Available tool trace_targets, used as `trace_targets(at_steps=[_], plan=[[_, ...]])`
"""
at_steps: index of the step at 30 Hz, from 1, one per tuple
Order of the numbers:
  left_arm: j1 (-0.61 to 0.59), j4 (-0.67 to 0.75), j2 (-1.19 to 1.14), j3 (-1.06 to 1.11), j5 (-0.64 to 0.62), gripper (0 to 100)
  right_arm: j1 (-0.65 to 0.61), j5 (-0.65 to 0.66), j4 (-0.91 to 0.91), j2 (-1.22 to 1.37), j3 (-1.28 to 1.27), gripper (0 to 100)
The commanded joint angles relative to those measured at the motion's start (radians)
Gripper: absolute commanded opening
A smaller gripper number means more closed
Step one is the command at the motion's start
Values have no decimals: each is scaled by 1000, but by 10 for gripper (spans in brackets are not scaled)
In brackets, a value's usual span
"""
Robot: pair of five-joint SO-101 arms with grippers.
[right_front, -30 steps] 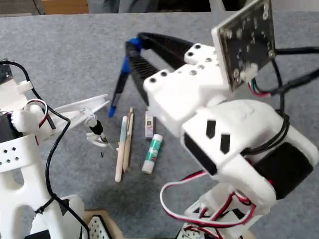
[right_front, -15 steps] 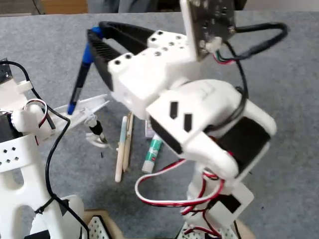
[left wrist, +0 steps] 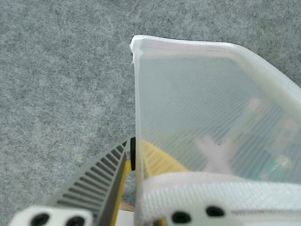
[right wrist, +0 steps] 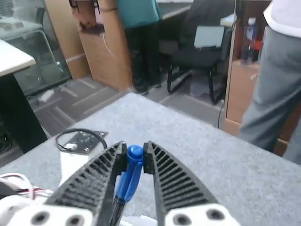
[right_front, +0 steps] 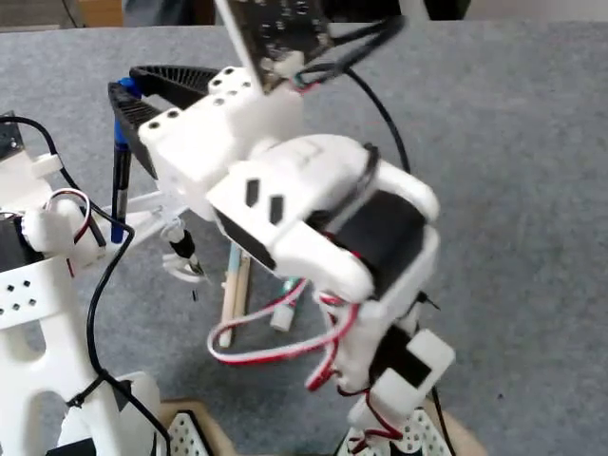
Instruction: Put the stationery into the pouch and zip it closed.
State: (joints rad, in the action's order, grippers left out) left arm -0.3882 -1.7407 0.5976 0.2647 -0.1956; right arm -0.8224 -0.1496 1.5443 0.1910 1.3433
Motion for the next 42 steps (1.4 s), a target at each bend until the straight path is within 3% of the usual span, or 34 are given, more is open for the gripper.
trace_targets(at_steps=[1,12,29,37,42], plan=[[-1,-2,-29,-5,-8,28,5,23,-20,48,24,11],[1,-3,-29,-5,-8,28,61,43,-49,153,25,11],[-1,2,-29,-7,-8,28,60,157,219,160,291,11],[-5,2,-29,-7,-8,28,-38,276,221,160,291,12],[-7,-2,-29,-7,-8,28,-44,281,221,160,291,58]])
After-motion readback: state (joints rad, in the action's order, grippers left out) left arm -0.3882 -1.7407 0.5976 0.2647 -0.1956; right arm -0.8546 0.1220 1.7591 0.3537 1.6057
